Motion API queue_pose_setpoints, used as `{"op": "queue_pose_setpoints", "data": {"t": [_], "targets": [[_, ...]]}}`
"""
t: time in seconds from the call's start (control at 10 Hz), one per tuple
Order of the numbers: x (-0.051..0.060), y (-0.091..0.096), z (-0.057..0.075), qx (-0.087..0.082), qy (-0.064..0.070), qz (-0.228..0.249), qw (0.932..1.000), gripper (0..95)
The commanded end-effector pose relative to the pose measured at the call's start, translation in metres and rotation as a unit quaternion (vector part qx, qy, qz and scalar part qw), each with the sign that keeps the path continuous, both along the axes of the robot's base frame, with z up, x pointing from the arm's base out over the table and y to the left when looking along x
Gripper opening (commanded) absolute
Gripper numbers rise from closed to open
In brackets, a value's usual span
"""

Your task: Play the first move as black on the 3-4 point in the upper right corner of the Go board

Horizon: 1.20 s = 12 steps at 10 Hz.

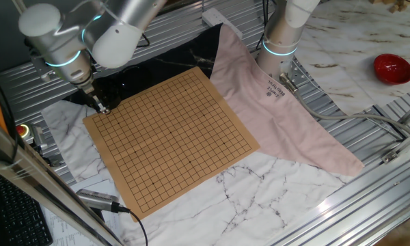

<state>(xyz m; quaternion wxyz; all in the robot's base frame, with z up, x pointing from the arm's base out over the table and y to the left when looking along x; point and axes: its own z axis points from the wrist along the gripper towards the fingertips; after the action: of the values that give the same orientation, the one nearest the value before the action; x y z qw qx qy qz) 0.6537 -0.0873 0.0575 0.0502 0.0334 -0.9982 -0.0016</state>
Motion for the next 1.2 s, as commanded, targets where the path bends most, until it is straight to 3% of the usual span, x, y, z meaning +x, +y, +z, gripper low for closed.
{"op": "queue_pose_setpoints", "data": {"t": [0.1,1.2], "targets": [[-0.001,0.0,-0.003,-0.001,-0.001,0.001,1.0,0.0],[-0.005,-0.004,-0.025,-0.001,-0.011,0.015,0.9998,0.0]]}}
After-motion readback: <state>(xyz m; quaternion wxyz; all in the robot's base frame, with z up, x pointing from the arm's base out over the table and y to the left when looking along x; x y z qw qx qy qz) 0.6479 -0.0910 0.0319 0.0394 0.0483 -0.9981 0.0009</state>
